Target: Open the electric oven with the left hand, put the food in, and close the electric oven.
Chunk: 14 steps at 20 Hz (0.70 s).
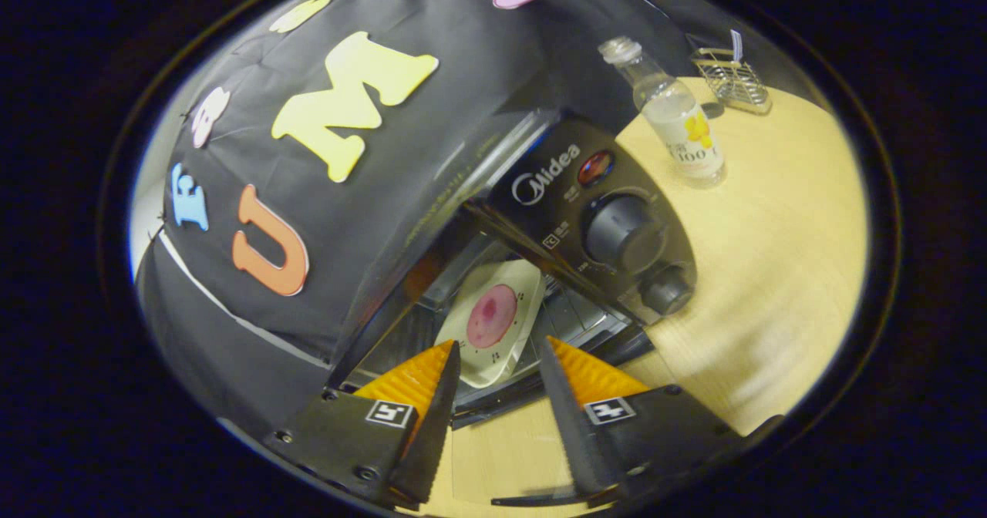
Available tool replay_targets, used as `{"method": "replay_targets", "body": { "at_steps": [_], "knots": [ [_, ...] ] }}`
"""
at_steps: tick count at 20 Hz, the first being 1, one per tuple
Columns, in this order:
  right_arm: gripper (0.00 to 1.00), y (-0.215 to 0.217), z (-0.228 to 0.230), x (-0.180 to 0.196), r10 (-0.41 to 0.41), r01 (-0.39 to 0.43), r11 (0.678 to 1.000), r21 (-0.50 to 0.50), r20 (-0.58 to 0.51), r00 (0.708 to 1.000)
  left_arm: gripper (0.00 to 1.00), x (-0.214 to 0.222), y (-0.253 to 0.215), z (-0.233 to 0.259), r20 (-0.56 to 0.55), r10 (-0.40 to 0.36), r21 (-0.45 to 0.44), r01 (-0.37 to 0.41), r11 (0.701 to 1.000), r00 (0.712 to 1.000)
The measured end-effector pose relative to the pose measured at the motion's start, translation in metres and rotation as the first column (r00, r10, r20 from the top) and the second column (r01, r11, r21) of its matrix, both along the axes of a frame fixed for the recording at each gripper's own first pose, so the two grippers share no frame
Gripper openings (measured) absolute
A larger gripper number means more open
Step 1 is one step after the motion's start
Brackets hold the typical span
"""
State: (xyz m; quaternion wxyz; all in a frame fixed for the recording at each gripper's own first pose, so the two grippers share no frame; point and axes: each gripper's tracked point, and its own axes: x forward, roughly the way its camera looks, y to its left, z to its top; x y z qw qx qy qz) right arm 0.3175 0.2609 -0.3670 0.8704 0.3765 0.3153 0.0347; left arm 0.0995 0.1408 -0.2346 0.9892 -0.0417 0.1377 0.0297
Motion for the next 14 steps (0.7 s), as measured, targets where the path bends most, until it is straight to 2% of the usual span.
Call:
{"method": "replay_targets", "body": {
  "at_steps": [1,2,5,6,10,13,14],
  "knots": [
    [0.7,-0.003,0.01,-0.008,0.014,-0.013,1.0,-0.015,0.041,0.999,0.96,-0.002,-0.004,-0.002,-0.002,0.002,0.001,-0.002,1.0,1.0],
    [0.84,-0.009,0.022,-0.018,0.021,-0.018,0.999,-0.042,0.077,0.997,0.96,-0.004,-0.007,-0.003,-0.005,0.004,0.0,-0.004,1.0,1.0],
    [0.9,-0.025,0.054,-0.042,0.064,-0.041,0.99,-0.135,0.171,0.983,0.96,-0.016,-0.015,-0.007,-0.009,0.003,-0.012,-0.003,1.0,1.0],
    [0.98,-0.025,0.065,-0.051,0.082,-0.051,0.986,-0.159,0.195,0.977,0.96,-0.021,-0.016,-0.008,-0.006,0.006,-0.01,-0.006,1.0,1.0],
    [0.99,-0.036,0.089,-0.085,0.153,-0.082,0.956,-0.282,0.24,0.959,0.96,-0.036,-0.018,-0.015,-0.019,0.025,-0.014,-0.025,1.0,1.0],
    [1.0,-0.048,0.112,-0.109,0.173,-0.077,0.94,-0.333,0.271,0.947,0.96,-0.037,-0.026,-0.018,-0.034,0.018,-0.023,-0.019,1.0,0.999],
    [0.94,-0.052,0.119,-0.118,0.177,-0.076,0.938,-0.339,0.277,0.945,0.96,-0.037,-0.029,-0.019,-0.041,0.01,-0.023,-0.011,1.0,0.999]
  ]
}}
